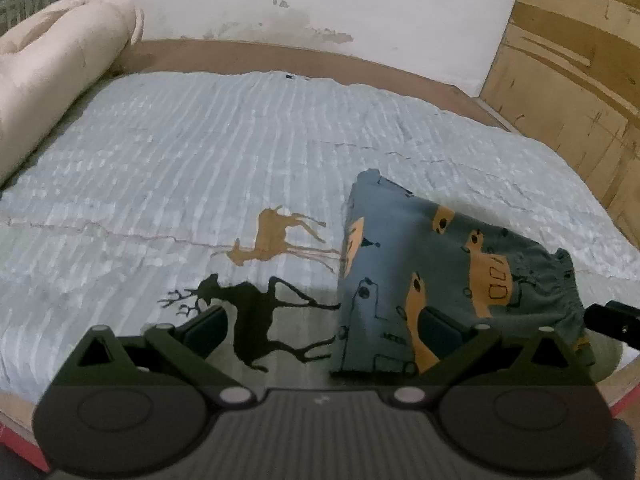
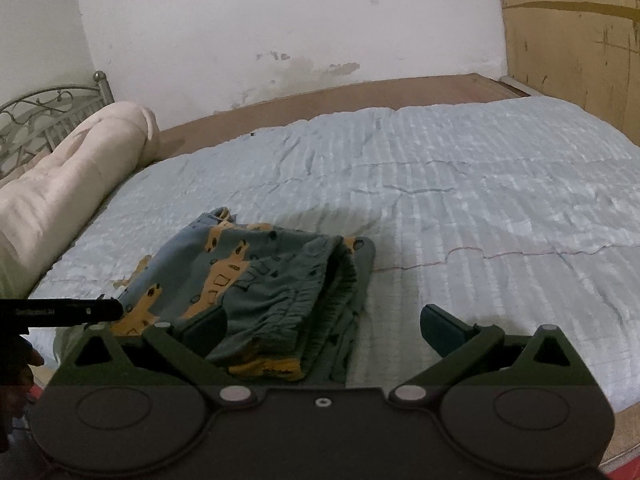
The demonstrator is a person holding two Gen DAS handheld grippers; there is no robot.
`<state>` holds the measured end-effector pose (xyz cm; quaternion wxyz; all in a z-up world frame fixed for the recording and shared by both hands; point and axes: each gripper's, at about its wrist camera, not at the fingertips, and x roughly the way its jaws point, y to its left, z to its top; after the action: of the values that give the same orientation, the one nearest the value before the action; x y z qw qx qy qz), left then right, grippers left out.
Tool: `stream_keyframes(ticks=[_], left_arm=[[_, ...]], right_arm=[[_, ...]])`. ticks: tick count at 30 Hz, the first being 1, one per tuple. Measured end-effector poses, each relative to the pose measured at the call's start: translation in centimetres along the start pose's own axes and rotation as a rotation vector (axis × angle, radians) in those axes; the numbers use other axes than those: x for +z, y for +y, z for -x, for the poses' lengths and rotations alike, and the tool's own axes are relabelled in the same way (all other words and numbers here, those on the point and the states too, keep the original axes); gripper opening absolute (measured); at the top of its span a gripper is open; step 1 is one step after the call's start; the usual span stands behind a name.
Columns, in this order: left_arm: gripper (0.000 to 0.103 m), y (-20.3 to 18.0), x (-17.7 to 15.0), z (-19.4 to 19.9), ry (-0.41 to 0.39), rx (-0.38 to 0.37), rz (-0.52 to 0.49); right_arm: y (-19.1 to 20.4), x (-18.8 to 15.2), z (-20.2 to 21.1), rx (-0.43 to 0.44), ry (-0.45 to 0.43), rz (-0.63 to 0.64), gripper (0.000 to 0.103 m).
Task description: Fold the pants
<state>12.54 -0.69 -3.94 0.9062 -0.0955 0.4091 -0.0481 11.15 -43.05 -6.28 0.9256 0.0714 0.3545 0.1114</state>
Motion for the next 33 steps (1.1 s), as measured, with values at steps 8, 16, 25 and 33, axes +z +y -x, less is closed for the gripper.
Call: stream_keyframes(ticks=[8, 16, 25, 33], left_arm=[[0.103, 0.4, 0.0, 0.4, 0.009, -0.018, 0.019], [0.103, 0.4, 0.1, 0.1, 0.020, -0.019, 0.020], [0.103, -0.1, 1.2, -1.1, 0.023, -0.010, -0.007], [0.103, -1.0, 2.5, -2.4, 0.026, -0.031, -0.051]], right_arm=[[0.5, 0.0, -0.3, 0.012, 0.011, 0.006, 0.102], [0.6, -0.2, -0.9, 0.006, 0.031, 0.011, 0.102], [0.7, 0.1, -1.3, 0.006, 0.030, 0.014, 0.102], [0.3, 0.7, -2.4, 0.026, 0.031, 0.005, 0.102]])
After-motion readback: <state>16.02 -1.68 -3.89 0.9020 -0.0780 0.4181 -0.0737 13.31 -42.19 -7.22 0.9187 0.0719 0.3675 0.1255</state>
